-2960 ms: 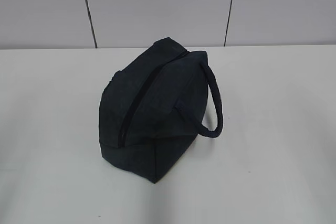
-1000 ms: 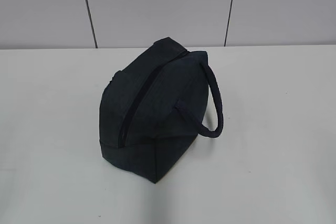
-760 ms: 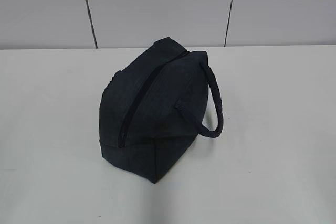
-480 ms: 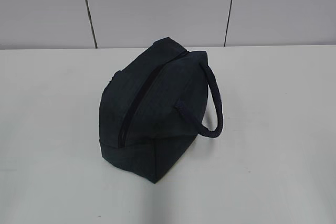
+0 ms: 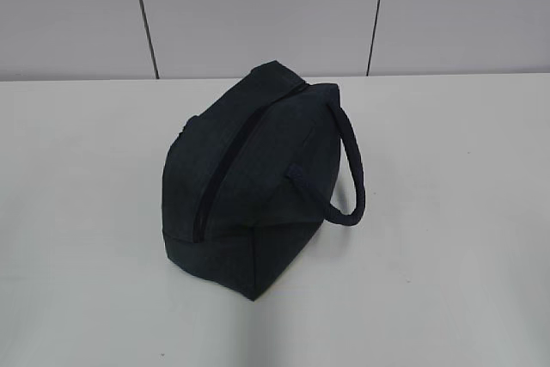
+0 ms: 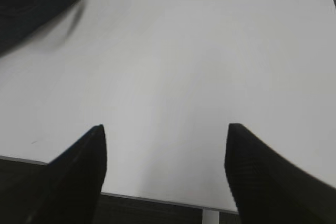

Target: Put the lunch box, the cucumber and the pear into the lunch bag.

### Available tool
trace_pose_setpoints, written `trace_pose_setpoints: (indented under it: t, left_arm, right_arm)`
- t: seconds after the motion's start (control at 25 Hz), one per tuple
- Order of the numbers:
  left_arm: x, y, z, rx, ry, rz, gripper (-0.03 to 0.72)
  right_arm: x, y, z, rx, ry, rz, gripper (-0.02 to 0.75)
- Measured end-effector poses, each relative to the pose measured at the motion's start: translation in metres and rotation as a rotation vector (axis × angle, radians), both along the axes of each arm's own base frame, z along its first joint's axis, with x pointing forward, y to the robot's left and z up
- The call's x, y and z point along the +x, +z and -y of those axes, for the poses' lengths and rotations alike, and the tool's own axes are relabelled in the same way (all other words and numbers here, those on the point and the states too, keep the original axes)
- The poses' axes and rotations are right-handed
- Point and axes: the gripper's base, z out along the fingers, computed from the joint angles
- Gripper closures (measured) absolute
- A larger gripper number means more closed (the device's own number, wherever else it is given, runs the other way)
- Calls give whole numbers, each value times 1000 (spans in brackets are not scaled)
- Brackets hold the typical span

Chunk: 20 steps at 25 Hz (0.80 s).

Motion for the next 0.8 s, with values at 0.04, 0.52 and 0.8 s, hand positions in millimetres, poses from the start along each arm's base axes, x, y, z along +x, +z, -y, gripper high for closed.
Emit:
trace_pose_setpoints:
  t: [0.04, 0.52, 0.8]
  left_arm:
    - [0, 0, 0, 0, -2, 0, 344]
    - [0, 0, 0, 0, -4, 0, 359]
    - [0, 0, 0, 0, -4, 0, 365]
  right_arm:
    - [0, 0, 0, 0, -2, 0, 197]
    - [0, 0, 0, 0, -4, 2, 196]
    - [0, 0, 0, 0, -4, 2, 196]
